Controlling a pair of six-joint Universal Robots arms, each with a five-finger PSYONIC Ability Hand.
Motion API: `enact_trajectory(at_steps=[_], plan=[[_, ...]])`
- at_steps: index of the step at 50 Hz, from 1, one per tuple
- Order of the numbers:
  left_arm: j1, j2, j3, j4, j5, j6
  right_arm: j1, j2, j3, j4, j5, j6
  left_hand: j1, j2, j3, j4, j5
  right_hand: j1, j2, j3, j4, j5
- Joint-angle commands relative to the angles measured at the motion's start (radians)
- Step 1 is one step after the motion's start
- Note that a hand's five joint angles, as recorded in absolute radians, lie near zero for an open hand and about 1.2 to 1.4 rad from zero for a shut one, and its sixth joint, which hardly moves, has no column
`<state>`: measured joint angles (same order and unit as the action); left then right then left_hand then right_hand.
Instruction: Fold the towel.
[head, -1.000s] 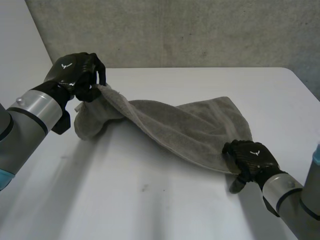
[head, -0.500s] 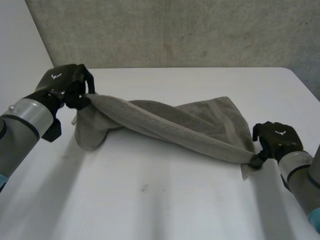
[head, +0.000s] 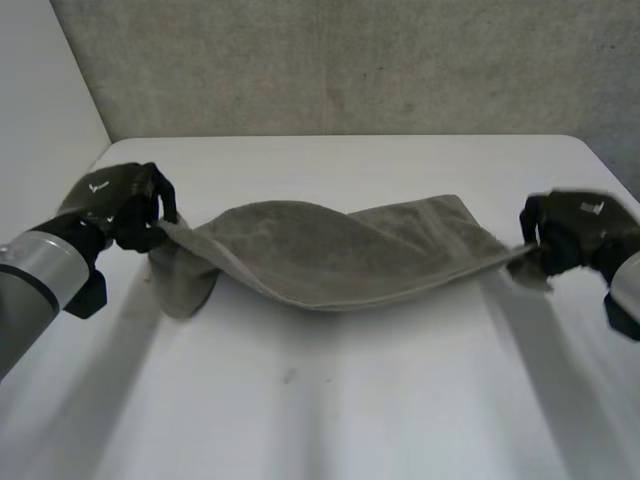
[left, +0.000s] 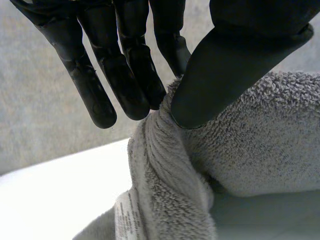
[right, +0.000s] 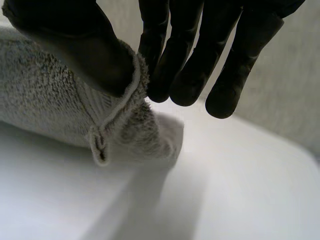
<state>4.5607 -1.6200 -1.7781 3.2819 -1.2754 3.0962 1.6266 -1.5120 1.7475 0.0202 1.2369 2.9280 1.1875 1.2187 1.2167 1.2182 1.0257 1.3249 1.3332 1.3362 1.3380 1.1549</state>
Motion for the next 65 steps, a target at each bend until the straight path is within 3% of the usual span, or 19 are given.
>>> enact_trajectory(at_steps=[1, 7, 10, 13, 18, 24, 26, 27, 29, 32, 34, 35, 37, 40, 42, 47, 54, 65], plan=[[0.008, 0.191, 0.023, -0.088, 0.013, 0.002, 0.003, -0.218, -0.201, 0.232, -0.017, -0.188, 0.209, 0.178, 0.18, 0.178, 0.196, 0.071, 0.063, 0.06, 0.058, 0.067], [0.004, 0.265, 0.077, -0.188, 0.014, 0.002, 0.009, -0.217, -0.35, 0.423, -0.01, -0.316, 0.209, 0.178, 0.18, 0.178, 0.196, 0.071, 0.063, 0.06, 0.058, 0.067], [0.009, 0.259, 0.105, -0.258, 0.013, 0.036, 0.015, -0.13, -0.448, 0.565, -0.001, -0.389, 0.209, 0.178, 0.18, 0.178, 0.196, 0.071, 0.063, 0.06, 0.058, 0.067], [0.011, 0.246, 0.101, -0.263, 0.013, 0.073, 0.015, -0.085, -0.468, 0.6, 0.0, -0.406, 0.209, 0.178, 0.18, 0.178, 0.196, 0.071, 0.063, 0.06, 0.058, 0.067], [0.008, 0.045, 0.111, -0.265, -0.004, 0.264, 0.041, 0.065, -0.529, 0.629, 0.015, -0.452, 0.209, 0.178, 0.18, 0.178, 0.196, 0.071, 0.063, 0.06, 0.058, 0.067], [-0.012, -0.147, 0.21, -0.265, -0.033, 0.329, 0.148, 0.228, -0.641, 0.627, 0.095, -0.457, 0.209, 0.178, 0.18, 0.178, 0.196, 0.071, 0.063, 0.06, 0.058, 0.067], [-0.04, -0.275, 0.336, -0.266, -0.077, 0.332, 0.226, 0.346, -0.76, 0.615, 0.179, -0.461, 0.209, 0.178, 0.18, 0.178, 0.196, 0.071, 0.063, 0.06, 0.058, 0.067], [-0.04, -0.276, 0.336, -0.266, -0.078, 0.332, 0.226, 0.346, -0.761, 0.615, 0.179, -0.461, 0.209, 0.178, 0.18, 0.178, 0.196, 0.071, 0.063, 0.06, 0.058, 0.067], [-0.068, -0.377, 0.483, -0.261, -0.107, 0.335, 0.265, 0.477, -0.938, 0.577, 0.239, -0.452, 0.209, 0.178, 0.18, 0.178, 0.196, 0.071, 0.063, 0.06, 0.058, 0.067], [-0.069, -0.414, 0.566, -0.258, -0.114, 0.329, 0.274, 0.538, -1.036, 0.55, 0.254, -0.451, 0.209, 0.178, 0.18, 0.178, 0.196, 0.071, 0.063, 0.06, 0.058, 0.067], [-0.075, -0.469, 0.724, -0.223, -0.114, 0.323, 0.282, 0.634, -1.254, 0.47, 0.266, -0.437, 0.209, 0.178, 0.18, 0.178, 0.196, 0.071, 0.063, 0.06, 0.058, 0.067], [-0.075, -0.469, 0.724, -0.223, -0.114, 0.323, 0.282, 0.635, -1.255, 0.469, 0.266, -0.437, 0.209, 0.178, 0.18, 0.178, 0.196, 0.071, 0.063, 0.06, 0.058, 0.067], [-0.08, -0.485, 0.859, -0.135, -0.119, 0.303, 0.282, 0.693, -1.458, 0.342, 0.283, -0.396, 0.209, 0.178, 0.18, 0.178, 0.196, 0.071, 0.063, 0.06, 0.058, 0.067], [-0.081, -0.48, 0.904, -0.077, -0.119, 0.274, 0.282, 0.699, -1.531, 0.276, 0.294, -0.356, 0.209, 0.178, 0.18, 0.178, 0.196, 0.071, 0.063, 0.06, 0.058, 0.067], [-0.083, -0.442, 0.942, 0.037, -0.119, 0.199, 0.282, 0.688, -1.598, 0.172, 0.317, -0.285, 0.209, 0.178, 0.18, 0.178, 0.196, 0.071, 0.063, 0.06, 0.058, 0.067], [-0.081, -0.388, 0.933, 0.168, -0.128, 0.098, 0.282, 0.63, -1.568, 0.15, 0.309, -0.256, 0.209, 0.178, 0.18, 0.178, 0.196, 0.071, 0.063, 0.06, 0.058, 0.067], [-0.066, -0.382, 0.839, 0.16, -0.125, 0.056, 0.282, 0.578, -1.396, 0.264, 0.273, -0.259, 0.209, 0.178, 0.18, 0.178, 0.196, 0.071, 0.063, 0.06, 0.058, 0.067], [-0.06, -0.39, 0.417, 0.183, -0.105, 0.065, 0.269, 0.526, -0.862, 0.326, 0.127, -0.326, 0.209, 0.178, 0.18, 0.178, 0.196, 0.071, 0.063, 0.06, 0.058, 0.067]])
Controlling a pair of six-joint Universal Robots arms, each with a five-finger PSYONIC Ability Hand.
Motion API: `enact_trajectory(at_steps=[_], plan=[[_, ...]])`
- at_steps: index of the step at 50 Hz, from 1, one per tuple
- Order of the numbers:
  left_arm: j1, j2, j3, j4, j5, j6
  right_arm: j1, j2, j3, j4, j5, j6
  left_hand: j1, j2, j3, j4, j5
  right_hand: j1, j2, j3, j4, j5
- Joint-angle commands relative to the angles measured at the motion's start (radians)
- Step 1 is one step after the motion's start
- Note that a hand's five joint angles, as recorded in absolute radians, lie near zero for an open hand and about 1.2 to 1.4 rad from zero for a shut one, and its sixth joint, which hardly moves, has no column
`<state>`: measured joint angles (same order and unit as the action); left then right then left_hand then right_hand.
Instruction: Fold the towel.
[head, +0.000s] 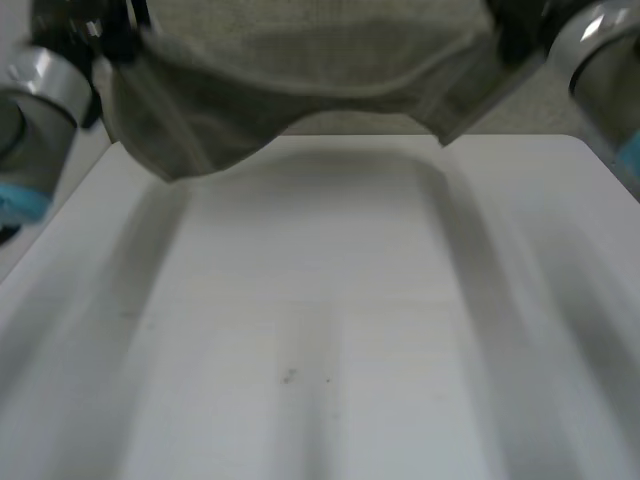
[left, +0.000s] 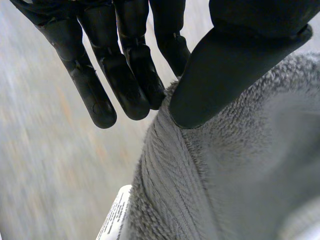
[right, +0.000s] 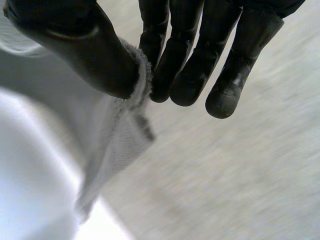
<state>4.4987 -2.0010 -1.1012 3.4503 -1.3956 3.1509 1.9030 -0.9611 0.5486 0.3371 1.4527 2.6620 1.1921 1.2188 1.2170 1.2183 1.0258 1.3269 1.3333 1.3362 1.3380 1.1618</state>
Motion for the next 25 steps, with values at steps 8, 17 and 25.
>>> enact_trajectory(at_steps=[8, 17, 25], plan=[[0.017, -0.048, -0.539, 0.096, 0.078, 0.156, -0.01, -0.053, 0.692, -0.138, -0.1, -0.158, 0.204, 0.177, 0.179, 0.178, 0.196, 0.069, 0.063, 0.06, 0.058, 0.06], [0.048, 0.048, -0.75, 0.081, 0.098, 0.32, -0.087, -0.224, 0.901, -0.178, -0.087, -0.206, 0.204, 0.177, 0.179, 0.178, 0.196, 0.069, 0.063, 0.06, 0.058, 0.06], [0.051, 0.185, -0.89, 0.078, 0.098, 0.325, -0.174, -0.375, 1.063, -0.178, -0.087, -0.252, 0.204, 0.177, 0.179, 0.178, 0.196, 0.069, 0.063, 0.06, 0.058, 0.06]])
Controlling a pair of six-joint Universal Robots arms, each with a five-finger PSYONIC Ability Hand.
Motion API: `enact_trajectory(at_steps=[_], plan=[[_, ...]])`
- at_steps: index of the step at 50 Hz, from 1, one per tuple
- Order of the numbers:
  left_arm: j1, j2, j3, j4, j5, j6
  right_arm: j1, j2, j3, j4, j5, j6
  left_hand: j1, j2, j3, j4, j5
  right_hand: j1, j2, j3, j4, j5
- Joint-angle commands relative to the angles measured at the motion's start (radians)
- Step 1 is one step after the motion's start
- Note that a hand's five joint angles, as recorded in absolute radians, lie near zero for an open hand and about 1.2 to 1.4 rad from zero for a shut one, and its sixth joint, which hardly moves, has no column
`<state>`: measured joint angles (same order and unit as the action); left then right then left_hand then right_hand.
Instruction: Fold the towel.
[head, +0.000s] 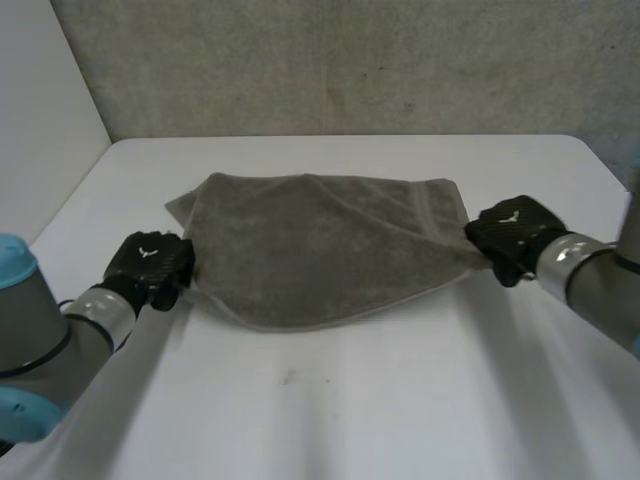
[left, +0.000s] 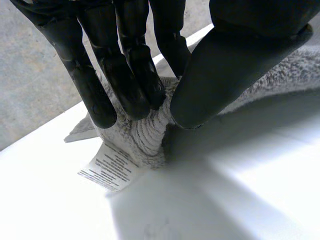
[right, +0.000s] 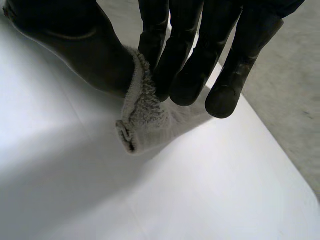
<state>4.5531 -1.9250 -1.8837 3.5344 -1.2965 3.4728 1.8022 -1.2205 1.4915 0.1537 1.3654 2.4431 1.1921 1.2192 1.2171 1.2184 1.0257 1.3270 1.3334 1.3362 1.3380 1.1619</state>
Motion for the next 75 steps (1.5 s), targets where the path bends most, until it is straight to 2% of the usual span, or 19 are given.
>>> enact_trajectory(at_steps=[1, 7, 9, 10, 11, 12, 14, 15, 17, 20, 34, 39, 46, 57, 64, 71, 73, 74, 75], plan=[[-0.005, 0.133, -0.133, -0.006, -0.001, 0.005, -0.084, -0.131, 0.151, 0.004, -0.006, -0.038, 0.204, 0.177, 0.179, 0.178, 0.196, 0.069, 0.063, 0.06, 0.058, 0.06], [-0.017, 0.175, -0.196, -0.005, 0.0, 0.008, -0.093, -0.146, 0.211, -0.011, -0.014, -0.038, 0.202, 0.175, 0.177, 0.175, 0.193, 0.069, 0.063, 0.06, 0.058, 0.06], [-0.019, 0.169, -0.213, -0.005, -0.001, 0.012, -0.106, -0.146, 0.233, -0.028, -0.016, -0.036, -0.216, -0.243, -0.241, -0.242, -0.224, 0.069, 0.063, 0.06, 0.058, 0.06], [-0.019, 0.169, -0.213, -0.005, -0.001, 0.012, -0.106, -0.146, 0.233, -0.028, -0.016, -0.036, -0.218, -0.245, -0.243, -0.245, -0.226, 0.069, 0.063, 0.06, 0.058, 0.06], [-0.02, 0.167, -0.215, -0.006, -0.001, 0.015, -0.104, -0.146, 0.237, -0.039, -0.016, -0.036, -0.407, -0.434, -0.432, -0.433, -0.415, 0.069, 0.063, 0.06, 0.058, 0.06], [-0.02, 0.167, -0.215, -0.006, -0.001, 0.015, -0.104, -0.146, 0.237, -0.039, -0.016, -0.036, -0.409, -0.436, -0.434, -0.435, -0.417, 0.069, 0.063, 0.06, 0.058, 0.06], [-0.014, 0.167, -0.213, -0.006, 0.0, 0.029, -0.101, -0.142, 0.24, -0.049, -0.016, -0.036, -0.698, -0.725, -0.723, -0.725, -0.706, 0.069, 0.063, 0.06, 0.058, 0.06], [-0.014, 0.167, -0.213, -0.006, 0.0, 0.029, -0.101, -0.142, 0.24, -0.049, -0.016, -0.036, -0.7, -0.727, -0.725, -0.726, -0.708, 0.069, 0.063, 0.06, 0.058, 0.06], [-0.006, 0.178, -0.21, -0.005, 0.0, 0.041, -0.101, -0.136, 0.243, -0.055, -0.017, -0.032, -0.916, -0.943, -0.941, -0.943, -0.924, 0.069, 0.063, 0.06, 0.058, 0.06], [-0.006, 0.182, -0.196, -0.006, 0.0, 0.043, -0.099, -0.134, 0.253, -0.072, -0.017, -0.032, -0.935, -0.962, -0.959, -0.961, -0.943, 0.069, 0.063, 0.06, 0.058, 0.06], [-0.017, 0.19, -0.066, -0.011, 0.02, 0.034, -0.095, -0.102, 0.291, -0.12, -0.016, -0.038, -0.864, -0.891, -0.889, -0.89, -0.872, 0.069, 0.063, 0.06, 0.058, 0.06], [-0.017, 0.081, -0.006, -0.101, 0.026, 0.046, -0.095, -0.096, 0.296, -0.128, -0.016, -0.038, -0.741, -0.768, -0.766, -0.768, -0.749, 0.069, 0.063, 0.06, 0.058, 0.06], [-0.005, 0.063, -0.012, -0.201, 0.033, 0.049, -0.096, -0.094, 0.3, -0.137, -0.017, -0.038, -0.653, -0.68, -0.678, -0.679, -0.661, 0.069, 0.063, 0.06, 0.058, 0.06], [0.012, 0.11, -0.043, -0.204, 0.029, 0.052, -0.095, -0.082, 0.299, -0.138, -0.017, -0.039, -0.477, -0.504, -0.502, -0.503, -0.485, 0.069, 0.063, 0.06, 0.058, 0.06], [0.033, 0.106, -0.043, -0.189, 0.026, 0.054, -0.096, -0.082, 0.297, -0.14, -0.016, -0.039, -0.213, -0.24, -0.238, -0.239, -0.221, 0.069, 0.063, 0.06, 0.058, 0.06], [0.049, 0.084, -0.051, -0.161, 0.02, 0.089, -0.104, -0.082, 0.296, -0.138, -0.011, -0.039, -0.157, -0.184, -0.182, -0.183, -0.165, 0.069, 0.063, 0.06, 0.058, 0.06], [0.061, 0.077, -0.063, -0.155, 0.019, 0.146, -0.106, -0.086, 0.296, -0.135, -0.009, -0.038, -0.008, -0.035, -0.033, -0.034, -0.016, 0.069, 0.063, 0.06, 0.058, 0.06], [0.061, 0.077, -0.063, -0.155, 0.019, 0.146, -0.106, -0.086, 0.296, -0.135, -0.009, -0.038, -0.007, -0.034, -0.032, -0.033, -0.015, 0.069, 0.063, 0.06, 0.058, 0.06], [0.067, 0.077, -0.067, -0.155, 0.017, 0.178, -0.106, -0.091, 0.296, -0.135, -0.011, -0.038, 0.162, 0.135, 0.137, 0.135, 0.154, 0.069, 0.063, 0.06, 0.058, 0.06]])
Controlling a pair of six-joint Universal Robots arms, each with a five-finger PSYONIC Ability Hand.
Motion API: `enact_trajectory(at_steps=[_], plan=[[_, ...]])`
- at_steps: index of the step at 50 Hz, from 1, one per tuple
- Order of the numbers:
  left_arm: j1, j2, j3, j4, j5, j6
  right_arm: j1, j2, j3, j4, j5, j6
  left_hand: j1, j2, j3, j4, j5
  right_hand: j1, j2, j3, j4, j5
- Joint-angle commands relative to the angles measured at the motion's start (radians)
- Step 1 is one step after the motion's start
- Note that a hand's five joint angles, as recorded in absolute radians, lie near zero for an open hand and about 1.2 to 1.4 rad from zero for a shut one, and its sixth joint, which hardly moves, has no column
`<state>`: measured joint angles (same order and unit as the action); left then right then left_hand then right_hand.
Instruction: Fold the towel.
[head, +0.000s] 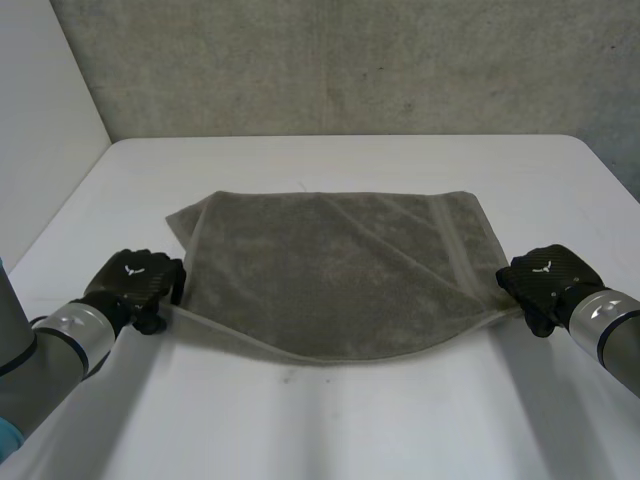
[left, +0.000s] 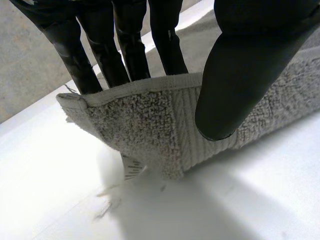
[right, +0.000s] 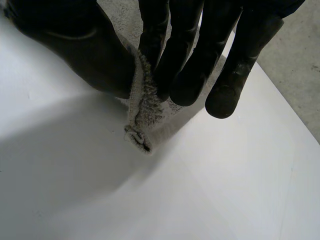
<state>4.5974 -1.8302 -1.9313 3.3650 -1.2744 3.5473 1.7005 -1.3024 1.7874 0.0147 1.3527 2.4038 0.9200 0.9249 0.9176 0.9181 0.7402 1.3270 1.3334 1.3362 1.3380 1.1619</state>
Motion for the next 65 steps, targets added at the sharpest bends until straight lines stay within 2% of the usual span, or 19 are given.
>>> enact_trajectory(at_steps=[1, 5, 8, 10, 14, 17, 18, 21, 26, 30, 35, 38, 40, 46, 48, 49, 51, 54, 65], plan=[[0.032, -0.012, -0.023, 0.01, -0.008, 0.129, -0.004, -0.012, -0.002, 0.008, 0.0, 0.002, 0.476, 0.471, 0.478, 0.478, 0.481, 0.069, 0.063, 0.06, 0.058, 0.06], [0.052, 0.002, -0.026, -0.001, -0.005, 0.157, -0.005, -0.024, -0.005, 0.022, 0.003, 0.0, 0.476, 0.471, 0.479, 0.478, 0.482, 0.069, 0.063, 0.06, 0.058, 0.06], [0.063, 0.072, -0.043, -0.026, -0.005, 0.159, -0.009, -0.106, -0.006, 0.059, 0.003, -0.002, 0.476, 0.471, 0.479, 0.478, 0.482, 0.069, 0.063, 0.06, 0.058, 0.06], [0.08, 0.197, -0.076, -0.074, 0.006, 0.159, -0.024, -0.207, -0.006, 0.135, -0.003, -0.015, 0.476, 0.471, 0.479, 0.478, 0.482, 0.069, 0.063, 0.06, 0.058, 0.06], [0.112, 0.33, -0.107, -0.125, 0.02, 0.159, -0.071, -0.291, -0.003, 0.226, -0.012, -0.051, 0.476, 0.471, 0.479, 0.478, 0.482, 0.069, 0.063, 0.06, 0.058, 0.06], [0.152, 0.549, -0.146, -0.217, 0.068, 0.16, -0.148, -0.431, -0.002, 0.345, -0.056, -0.127, 0.476, 0.471, 0.479, 0.478, 0.482, 0.069, 0.063, 0.06, 0.058, 0.06], [0.152, 0.549, -0.146, -0.217, 0.069, 0.16, -0.148, -0.431, -0.002, 0.346, -0.056, -0.127, 0.476, 0.471, 0.479, 0.478, 0.482, 0.069, 0.063, 0.06, 0.058, 0.06], [0.211, 0.685, -0.143, -0.34, 0.141, 0.16, -0.21, -0.494, -0.016, 0.41, -0.093, -0.167, 0.476, 0.471, 0.479, 0.478, 0.482, 0.069, 0.063, 0.06, 0.058, 0.06], [0.244, 0.707, -0.147, -0.446, 0.201, 0.165, -0.288, -0.544, -0.043, 0.53, -0.182, -0.213, 0.476, 0.471, 0.479, 0.478, 0.482, 0.069, 0.063, 0.06, 0.058, 0.06], [0.245, 0.669, -0.17, -0.457, 0.217, 0.171, -0.303, -0.529, -0.036, 0.562, -0.216, -0.25, 0.476, 0.471, 0.479, 0.478, 0.482, 0.069, 0.063, 0.06, 0.058, 0.06], [0.233, 0.56, -0.173, -0.377, 0.221, 0.168, -0.294, -0.462, -0.025, 0.545, -0.218, -0.278, 0.476, 0.471, 0.479, 0.478, 0.482, 0.069, 0.063, 0.06, 0.058, 0.06], [0.213, 0.457, -0.156, -0.297, 0.219, 0.159, -0.291, -0.37, -0.043, 0.508, -0.207, -0.276, 0.476, 0.471, 0.479, 0.478, 0.482, 0.069, 0.063, 0.06, 0.058, 0.06], [0.166, 0.343, -0.115, -0.218, 0.208, 0.154, -0.274, -0.273, -0.072, 0.467, -0.198, -0.262, 0.476, 0.471, 0.479, 0.478, 0.482, 0.069, 0.063, 0.06, 0.058, 0.06], [0.081, 0.16, -0.002, -0.165, 0.178, 0.147, -0.225, -0.132, -0.143, 0.424, -0.184, -0.252, 0.476, 0.471, 0.479, 0.478, 0.482, 0.069, 0.063, 0.06, 0.058, 0.06], [0.034, 0.042, 0.096, -0.164, 0.12, 0.142, -0.165, -0.028, -0.221, 0.395, -0.138, -0.206, 0.476, 0.471, 0.479, 0.478, 0.482, 0.069, 0.063, 0.06, 0.058, 0.06], [0.034, 0.042, 0.097, -0.164, 0.119, 0.142, -0.165, -0.028, -0.221, 0.395, -0.138, -0.206, 0.476, 0.471, 0.479, 0.478, 0.482, 0.069, 0.063, 0.06, 0.058, 0.06], [0.005, -0.073, 0.2, -0.162, 0.057, 0.136, -0.098, 0.067, -0.307, 0.357, -0.071, -0.166, 0.476, 0.471, 0.479, 0.478, 0.482, 0.069, 0.063, 0.06, 0.058, 0.06], [-0.018, -0.17, 0.303, -0.162, 0.014, 0.118, -0.062, 0.153, -0.388, 0.315, -0.021, -0.147, 0.476, 0.471, 0.479, 0.478, 0.482, 0.069, 0.063, 0.06, 0.058, 0.06], [-0.074, -0.38, 0.618, -0.148, -0.051, 0.051, 0.008, 0.399, -0.679, 0.254, 0.04, -0.051, 0.476, 0.471, 0.479, 0.478, 0.482, 0.069, 0.063, 0.06, 0.058, 0.06]])
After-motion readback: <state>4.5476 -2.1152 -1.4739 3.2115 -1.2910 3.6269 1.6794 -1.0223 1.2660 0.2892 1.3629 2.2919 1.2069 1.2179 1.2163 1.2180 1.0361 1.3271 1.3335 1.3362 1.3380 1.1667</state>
